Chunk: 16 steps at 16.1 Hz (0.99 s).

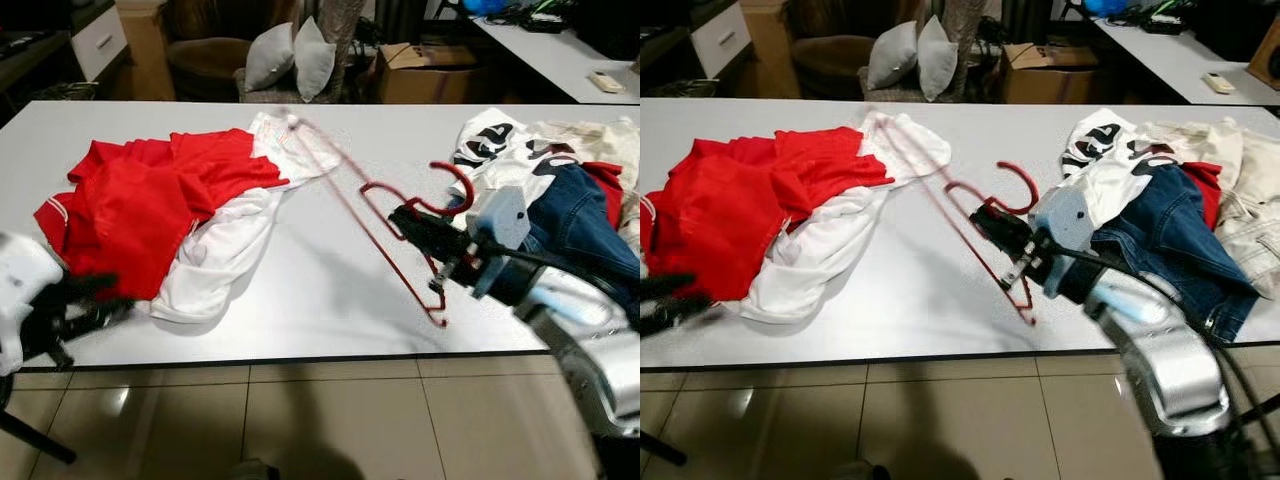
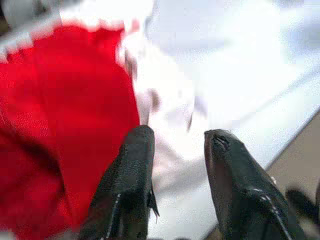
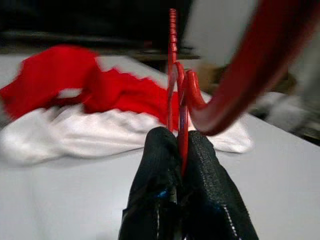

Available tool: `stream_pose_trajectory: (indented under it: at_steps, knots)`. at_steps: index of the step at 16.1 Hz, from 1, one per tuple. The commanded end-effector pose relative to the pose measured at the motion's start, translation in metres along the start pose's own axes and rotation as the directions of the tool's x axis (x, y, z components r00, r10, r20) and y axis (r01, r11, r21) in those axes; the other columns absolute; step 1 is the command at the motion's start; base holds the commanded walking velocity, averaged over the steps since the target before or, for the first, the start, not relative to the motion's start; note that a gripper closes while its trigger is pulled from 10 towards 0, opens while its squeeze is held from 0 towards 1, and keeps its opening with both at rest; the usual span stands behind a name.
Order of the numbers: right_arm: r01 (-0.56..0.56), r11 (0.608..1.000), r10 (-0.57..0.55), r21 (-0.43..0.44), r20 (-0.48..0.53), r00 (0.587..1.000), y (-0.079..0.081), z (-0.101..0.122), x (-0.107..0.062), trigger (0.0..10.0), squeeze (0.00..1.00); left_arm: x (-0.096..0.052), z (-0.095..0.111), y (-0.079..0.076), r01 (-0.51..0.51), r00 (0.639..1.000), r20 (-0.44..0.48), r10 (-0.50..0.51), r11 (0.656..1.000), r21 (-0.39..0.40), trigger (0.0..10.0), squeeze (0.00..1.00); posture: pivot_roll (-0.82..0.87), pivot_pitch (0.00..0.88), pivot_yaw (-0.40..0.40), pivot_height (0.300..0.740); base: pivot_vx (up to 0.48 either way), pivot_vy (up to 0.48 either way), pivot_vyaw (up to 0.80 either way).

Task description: Hang hanger

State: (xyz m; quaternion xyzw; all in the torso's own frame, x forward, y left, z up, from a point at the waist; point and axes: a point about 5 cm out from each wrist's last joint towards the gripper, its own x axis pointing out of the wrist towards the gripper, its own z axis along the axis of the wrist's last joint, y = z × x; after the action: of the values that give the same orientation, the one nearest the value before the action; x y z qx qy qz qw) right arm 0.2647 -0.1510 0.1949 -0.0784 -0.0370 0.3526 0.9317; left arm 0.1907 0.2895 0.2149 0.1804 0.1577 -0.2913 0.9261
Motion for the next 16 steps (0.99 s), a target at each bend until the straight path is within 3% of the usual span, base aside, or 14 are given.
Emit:
stream_pose_trajectory:
  at_steps: [1,3,4,5,6,7,8,9,11,12,13,16]
  knots:
    - [0.072,0.997,-0.072,0.0,-0.036,0.997,-0.001,-0.001,-0.003,10.0,0.0,-0.002,0.012,0.0,-0.029,0.996,0.089,0.03,1.0,-0.01,10.0,1.0,-0.04,0.0,0.023,0.74,0.0,0.0,0.0]
    - [0.165,0.986,-0.162,0.037,-0.088,0.983,0.001,-0.009,-0.003,10.0,0.0,0.005,0.034,-0.003,-0.079,0.954,0.285,0.097,0.994,-0.074,10.0,1.0,-0.05,0.0,0.023,0.74,0.0,0.0,0.0]
    - [0.248,0.967,-0.241,0.051,-0.115,0.964,0.001,-0.014,-0.004,10.0,0.0,0.014,0.047,-0.005,-0.105,0.907,0.393,0.152,0.985,-0.138,10.0,1.0,-0.05,0.0,0.021,0.74,0.0,0.0,0.0]
    - [0.281,0.957,-0.272,0.069,-0.121,0.955,0.002,-0.015,-0.003,10.0,0.0,0.024,0.052,-0.004,-0.153,0.879,0.425,0.215,0.972,-0.176,10.0,1.0,-0.05,0.0,0.019,0.74,0.0,0.0,0.0]
    - [0.314,0.944,-0.301,0.102,-0.123,0.946,0.003,-0.016,-0.002,10.0,0.0,0.042,0.054,-0.004,-0.217,0.848,0.439,0.298,0.95,-0.226,10.0,1.0,-0.05,0.0,0.019,0.74,0.0,0.0,0.0]
    - [0.337,0.934,-0.322,0.123,-0.128,0.938,0.005,-0.017,-0.001,10.0,0.0,0.061,0.044,-0.01,-0.255,0.878,0.357,0.32,0.942,-0.218,10.0,1.0,-0.06,0.0,0.023,0.74,0.0,0.0,0.0]
    - [0.344,0.93,-0.328,0.129,-0.129,0.936,0.006,-0.017,0.0,10.0,0.0,0.068,0.04,-0.014,-0.262,0.887,0.333,0.319,0.943,-0.206,10.0,1.0,-0.07,0.0,0.032,0.74,0.0,0.0,0.0]
    - [0.356,0.922,-0.339,0.152,-0.127,0.932,0.011,-0.017,0.001,10.0,0.0,0.088,0.03,-0.026,-0.328,0.863,0.312,0.397,0.911,-0.25,10.0,0.89,-0.07,0.0,0.036,0.74,0.0,0.0,0.0]
    - [0.33,0.932,-0.313,0.147,-0.128,0.941,0.02,-0.018,0.001,10.0,0.0,0.097,0.026,-0.032,-0.407,0.817,0.298,0.493,0.86,-0.307,10.0,0.89,-0.08,0.0,0.037,0.74,0.0,0.0,0.0]
    - [0.325,0.94,-0.313,0.101,-0.124,0.942,0.025,-0.018,0.002,10.0,0.0,0.104,0.025,-0.038,-0.435,0.795,0.283,0.536,0.83,-0.35,10.0,0.89,-0.08,0.0,0.033,0.74,0.0,0.0,0.0]
    - [0.331,0.942,-0.323,0.055,-0.119,0.939,0.027,-0.019,0.002,10.0,0.0,0.109,0.028,-0.046,-0.431,0.795,0.288,0.533,0.832,-0.349,10.0,0.89,-0.08,0.0,0.031,0.74,0.0,0.0,0.0]
    - [0.336,0.936,-0.327,0.105,-0.095,0.94,0.028,-0.015,0.001,10.0,0.0,0.121,0.033,-0.063,-0.413,0.803,0.307,0.511,0.848,-0.332,10.0,0.89,-0.07,0.0,0.021,0.74,0.0,-0.392,-0.14]
